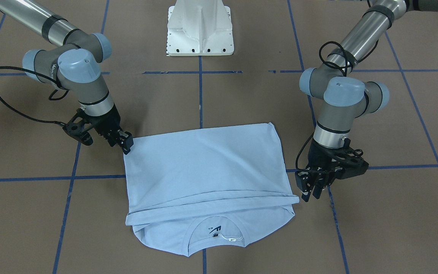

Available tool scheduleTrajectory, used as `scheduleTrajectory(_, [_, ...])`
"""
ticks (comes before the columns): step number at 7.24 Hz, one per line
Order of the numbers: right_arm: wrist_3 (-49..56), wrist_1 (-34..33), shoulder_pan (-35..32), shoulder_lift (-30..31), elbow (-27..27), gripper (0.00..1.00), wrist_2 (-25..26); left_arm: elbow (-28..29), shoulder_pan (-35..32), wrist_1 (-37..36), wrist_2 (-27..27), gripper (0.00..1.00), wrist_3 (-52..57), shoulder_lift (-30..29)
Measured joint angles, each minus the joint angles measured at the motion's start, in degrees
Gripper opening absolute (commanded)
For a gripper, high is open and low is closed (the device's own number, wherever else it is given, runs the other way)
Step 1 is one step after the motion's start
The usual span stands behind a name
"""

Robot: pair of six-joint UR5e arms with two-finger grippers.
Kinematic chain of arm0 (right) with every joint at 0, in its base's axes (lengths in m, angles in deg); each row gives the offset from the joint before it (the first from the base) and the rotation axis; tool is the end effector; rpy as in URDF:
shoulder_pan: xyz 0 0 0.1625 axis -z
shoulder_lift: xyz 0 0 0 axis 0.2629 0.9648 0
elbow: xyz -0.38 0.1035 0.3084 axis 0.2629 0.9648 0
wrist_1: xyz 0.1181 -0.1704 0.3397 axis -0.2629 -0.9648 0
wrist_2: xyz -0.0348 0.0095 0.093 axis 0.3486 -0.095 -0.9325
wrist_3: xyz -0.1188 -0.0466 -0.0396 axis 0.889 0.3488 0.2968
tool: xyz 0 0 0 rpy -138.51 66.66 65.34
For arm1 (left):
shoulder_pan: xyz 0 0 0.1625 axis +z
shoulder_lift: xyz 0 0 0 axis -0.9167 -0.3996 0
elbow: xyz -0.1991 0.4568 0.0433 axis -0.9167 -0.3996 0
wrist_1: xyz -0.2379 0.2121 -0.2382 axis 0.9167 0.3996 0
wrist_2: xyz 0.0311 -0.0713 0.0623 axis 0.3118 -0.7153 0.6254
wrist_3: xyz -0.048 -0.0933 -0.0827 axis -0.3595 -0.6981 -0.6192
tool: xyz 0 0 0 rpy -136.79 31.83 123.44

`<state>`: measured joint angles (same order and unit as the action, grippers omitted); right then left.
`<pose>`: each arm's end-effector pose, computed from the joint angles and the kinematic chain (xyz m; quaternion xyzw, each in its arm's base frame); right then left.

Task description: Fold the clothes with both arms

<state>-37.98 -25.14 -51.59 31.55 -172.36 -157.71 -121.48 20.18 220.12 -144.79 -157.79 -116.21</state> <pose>-0.4820 -0.4845 0.4848 -0.0054 -0.4075 0.3161 0.8568 0.4472 -0.6526 0.4561 0.2235 0.4399 -0.2497 0.8332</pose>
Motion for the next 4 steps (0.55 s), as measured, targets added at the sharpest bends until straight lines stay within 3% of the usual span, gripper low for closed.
scheduleTrajectory(2, [-1.6, 0.0, 2.1, 1.0, -1.3, 0.63, 1.1, -0.2, 0.0, -0.2, 0.0, 0.45, -0.1, 0.0])
scheduleTrajectory(3, [-2.0, 0.0, 3.1, 0.9, -1.3, 0.49, 2.2, -0.2, 0.0, -0.2, 0.0, 0.45, -0.1, 0.0])
scheduleTrajectory(4, [-2.2, 0.0, 3.6, 0.9, -1.3, 0.08, 2.9, -0.2, 0.0, -0.2, 0.1, 0.45, 0.0, 0.1])
